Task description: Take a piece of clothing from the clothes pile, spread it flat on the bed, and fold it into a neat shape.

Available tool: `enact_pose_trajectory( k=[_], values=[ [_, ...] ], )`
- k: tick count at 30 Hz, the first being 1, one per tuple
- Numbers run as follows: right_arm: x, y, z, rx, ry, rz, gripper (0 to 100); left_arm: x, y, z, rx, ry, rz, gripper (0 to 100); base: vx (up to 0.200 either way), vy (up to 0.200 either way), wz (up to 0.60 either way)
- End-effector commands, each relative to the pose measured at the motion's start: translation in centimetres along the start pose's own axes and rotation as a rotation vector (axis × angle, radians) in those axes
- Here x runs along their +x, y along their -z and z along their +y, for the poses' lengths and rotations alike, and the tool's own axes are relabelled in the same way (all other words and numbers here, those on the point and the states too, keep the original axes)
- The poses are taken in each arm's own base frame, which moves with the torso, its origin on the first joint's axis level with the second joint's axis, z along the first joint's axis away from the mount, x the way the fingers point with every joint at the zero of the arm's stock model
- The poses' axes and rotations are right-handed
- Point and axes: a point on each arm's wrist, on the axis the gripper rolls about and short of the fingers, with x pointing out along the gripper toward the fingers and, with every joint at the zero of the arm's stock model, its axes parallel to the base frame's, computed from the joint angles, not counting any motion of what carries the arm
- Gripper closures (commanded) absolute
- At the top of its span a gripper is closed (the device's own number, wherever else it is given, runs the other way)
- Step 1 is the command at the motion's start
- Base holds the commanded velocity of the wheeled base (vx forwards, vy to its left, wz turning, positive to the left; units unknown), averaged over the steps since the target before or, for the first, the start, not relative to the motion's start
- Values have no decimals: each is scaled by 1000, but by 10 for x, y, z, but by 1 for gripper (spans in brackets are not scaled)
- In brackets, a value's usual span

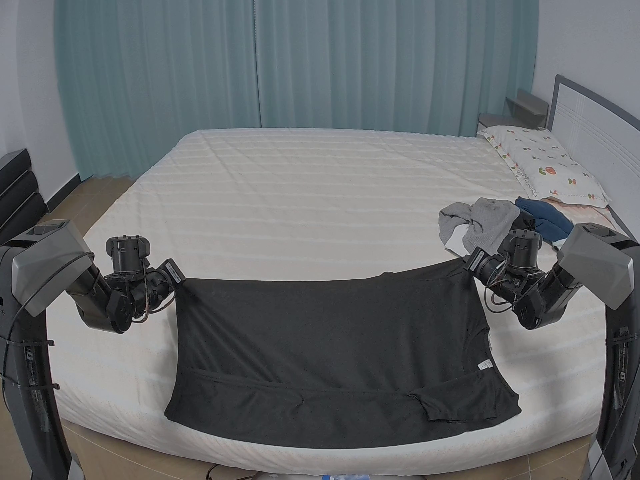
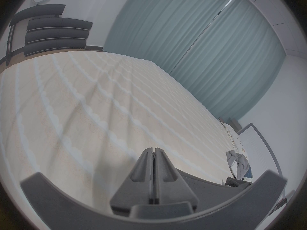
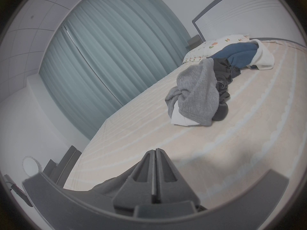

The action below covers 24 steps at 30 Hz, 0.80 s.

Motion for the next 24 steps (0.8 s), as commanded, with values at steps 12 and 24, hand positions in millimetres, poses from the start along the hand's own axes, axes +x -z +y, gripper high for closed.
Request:
enact_pose_trajectory(
  k=[12,24],
  values=[
    [-5,-8,-3,11,8,-27,100,0,0,-3,0,11,-2,100,0,0,0],
    [-6,-4,-8,12,24,-20,100,3,3,-6,3,24,-10,100,0,0,0]
  ],
)
